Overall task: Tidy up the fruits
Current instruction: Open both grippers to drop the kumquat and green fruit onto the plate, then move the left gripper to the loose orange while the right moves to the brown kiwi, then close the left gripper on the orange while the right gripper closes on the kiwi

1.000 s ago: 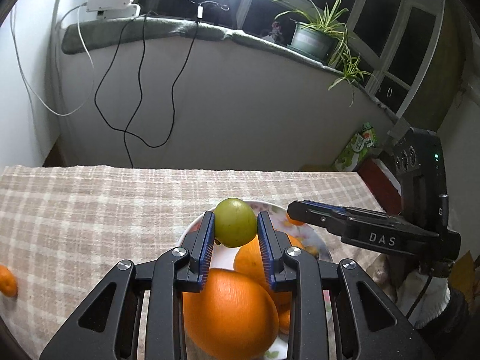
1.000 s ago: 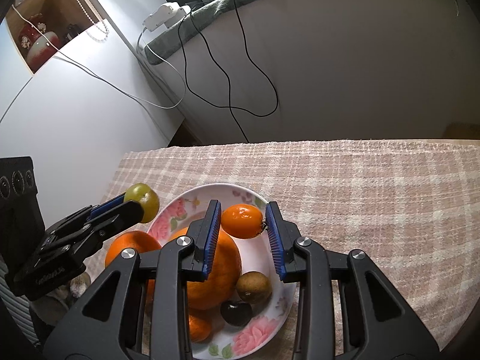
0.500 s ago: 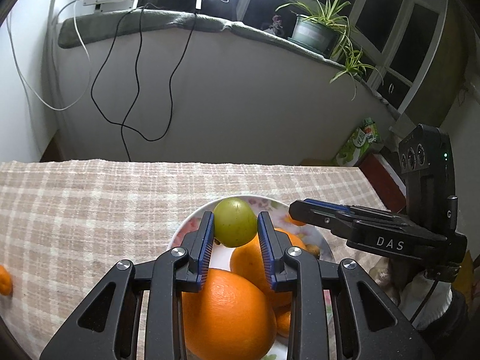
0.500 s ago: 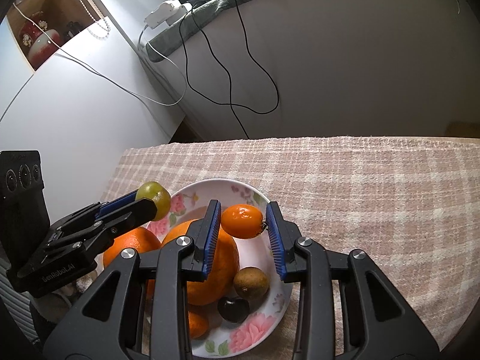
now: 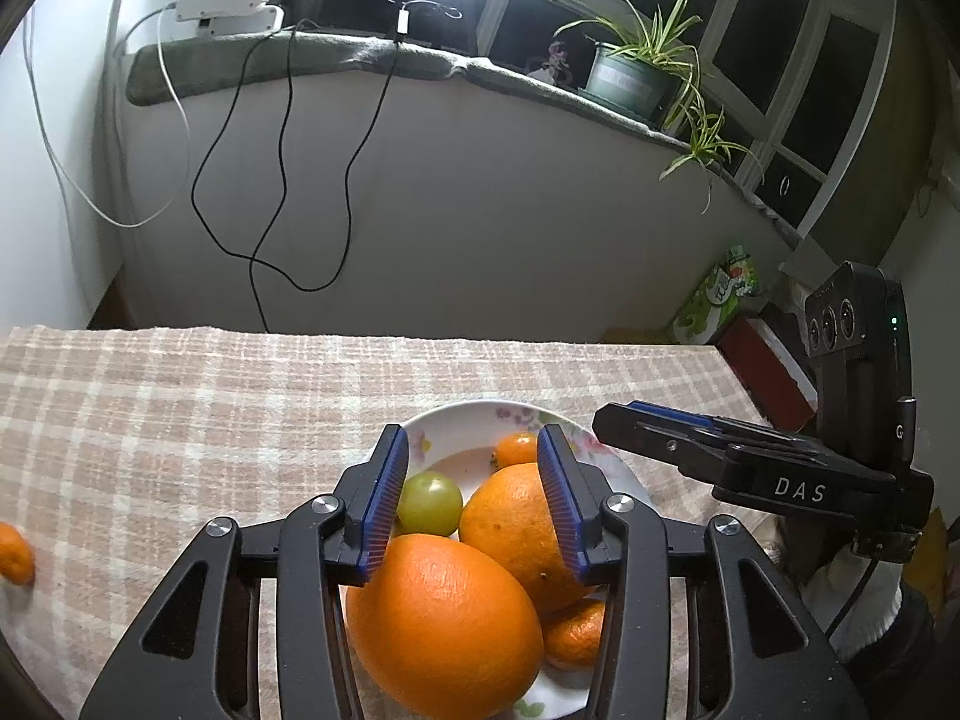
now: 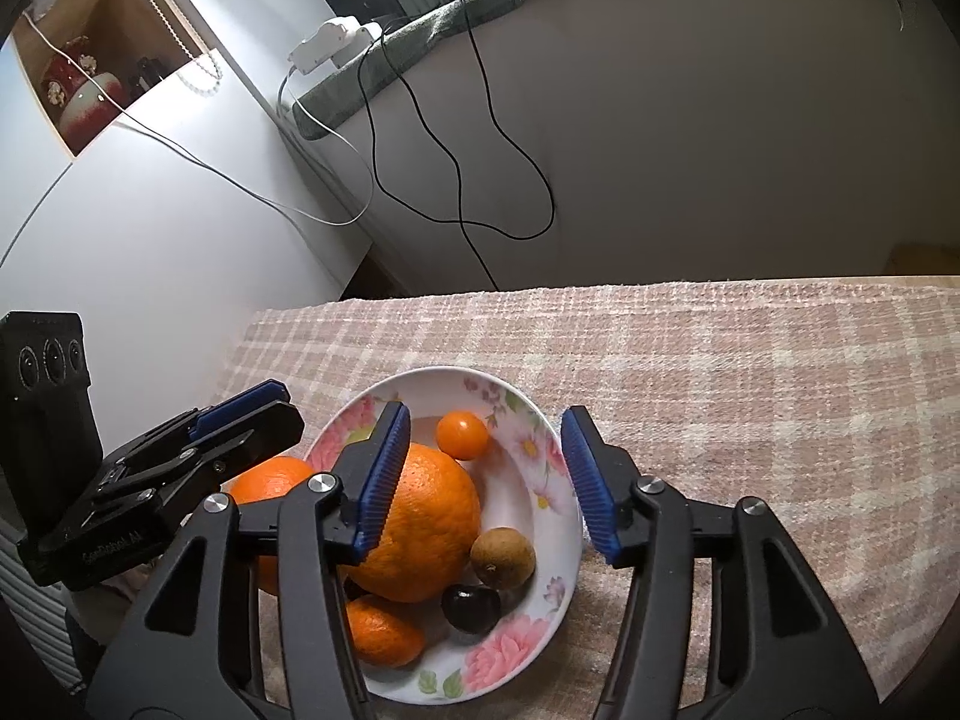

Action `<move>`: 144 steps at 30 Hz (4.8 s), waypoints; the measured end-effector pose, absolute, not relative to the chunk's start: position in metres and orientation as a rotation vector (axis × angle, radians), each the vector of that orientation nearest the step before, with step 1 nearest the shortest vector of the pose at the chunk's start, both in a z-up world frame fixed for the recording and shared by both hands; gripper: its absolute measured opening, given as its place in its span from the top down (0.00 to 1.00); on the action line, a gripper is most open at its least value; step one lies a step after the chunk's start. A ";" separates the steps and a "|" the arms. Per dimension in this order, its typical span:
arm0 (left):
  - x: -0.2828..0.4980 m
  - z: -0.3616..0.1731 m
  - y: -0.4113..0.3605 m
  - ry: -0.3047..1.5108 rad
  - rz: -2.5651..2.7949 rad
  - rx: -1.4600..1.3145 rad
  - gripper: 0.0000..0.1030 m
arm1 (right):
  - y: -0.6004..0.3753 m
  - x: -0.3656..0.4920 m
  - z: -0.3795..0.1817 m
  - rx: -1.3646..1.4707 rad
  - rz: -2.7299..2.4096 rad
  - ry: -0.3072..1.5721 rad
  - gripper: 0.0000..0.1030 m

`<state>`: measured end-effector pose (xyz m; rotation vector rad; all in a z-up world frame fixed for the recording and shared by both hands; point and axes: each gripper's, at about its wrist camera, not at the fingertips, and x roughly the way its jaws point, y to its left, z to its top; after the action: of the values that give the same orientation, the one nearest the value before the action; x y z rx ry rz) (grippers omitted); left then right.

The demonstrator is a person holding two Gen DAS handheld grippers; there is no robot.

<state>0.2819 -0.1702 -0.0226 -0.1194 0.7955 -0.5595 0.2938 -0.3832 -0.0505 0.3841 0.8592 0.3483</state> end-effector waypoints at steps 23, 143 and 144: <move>0.233 0.008 -0.120 0.703 -0.513 -0.127 0.58 | -0.347 0.259 -0.008 0.311 0.369 0.769 0.20; 0.269 -0.091 0.065 0.809 -0.148 -0.147 0.67 | -0.082 0.249 -0.101 -0.159 0.573 0.900 0.71; 0.268 -0.090 0.065 0.807 -0.147 -0.148 0.67 | -0.083 0.248 -0.099 -0.155 0.575 0.895 0.71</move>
<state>0.2675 0.0650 -0.0901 -0.1478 0.8069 -0.1475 0.2480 -0.0826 -0.0992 -0.1550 0.8952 0.5749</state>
